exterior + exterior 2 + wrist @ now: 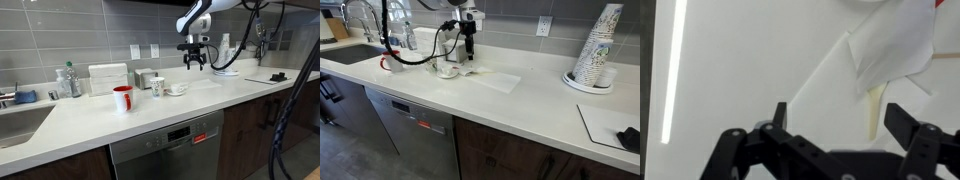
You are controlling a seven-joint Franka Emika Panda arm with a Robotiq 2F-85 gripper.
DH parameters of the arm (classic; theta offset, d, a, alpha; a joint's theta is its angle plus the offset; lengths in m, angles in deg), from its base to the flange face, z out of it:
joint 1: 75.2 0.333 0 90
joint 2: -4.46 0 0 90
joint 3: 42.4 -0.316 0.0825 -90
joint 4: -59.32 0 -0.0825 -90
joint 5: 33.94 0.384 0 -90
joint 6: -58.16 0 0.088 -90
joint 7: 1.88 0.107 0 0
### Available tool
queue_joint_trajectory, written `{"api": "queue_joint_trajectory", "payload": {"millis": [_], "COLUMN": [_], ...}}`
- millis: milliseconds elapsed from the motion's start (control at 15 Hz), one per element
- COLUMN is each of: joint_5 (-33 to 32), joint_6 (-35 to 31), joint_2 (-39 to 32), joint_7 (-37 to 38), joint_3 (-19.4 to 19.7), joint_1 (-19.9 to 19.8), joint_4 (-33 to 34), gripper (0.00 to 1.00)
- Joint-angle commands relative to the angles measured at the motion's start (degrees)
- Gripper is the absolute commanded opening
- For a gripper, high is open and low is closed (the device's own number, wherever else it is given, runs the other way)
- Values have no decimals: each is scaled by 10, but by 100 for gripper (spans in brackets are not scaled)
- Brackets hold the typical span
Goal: Put the spoon in the right cup
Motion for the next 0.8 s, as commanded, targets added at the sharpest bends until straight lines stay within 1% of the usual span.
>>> {"api": "queue_joint_trajectory", "payload": {"millis": [0, 133, 333, 733], "joint_5": [49, 48, 38, 20], "joint_6": [55, 41, 41, 1], "joint_2": [-105, -153, -206, -284], "joint_7": [-27, -16, -9, 15], "joint_3": [-7, 0, 5, 11], "joint_1": [-34, -37, -37, -27], "joint_4": [141, 195, 256, 341], "gripper": [100, 100, 100, 100]}}
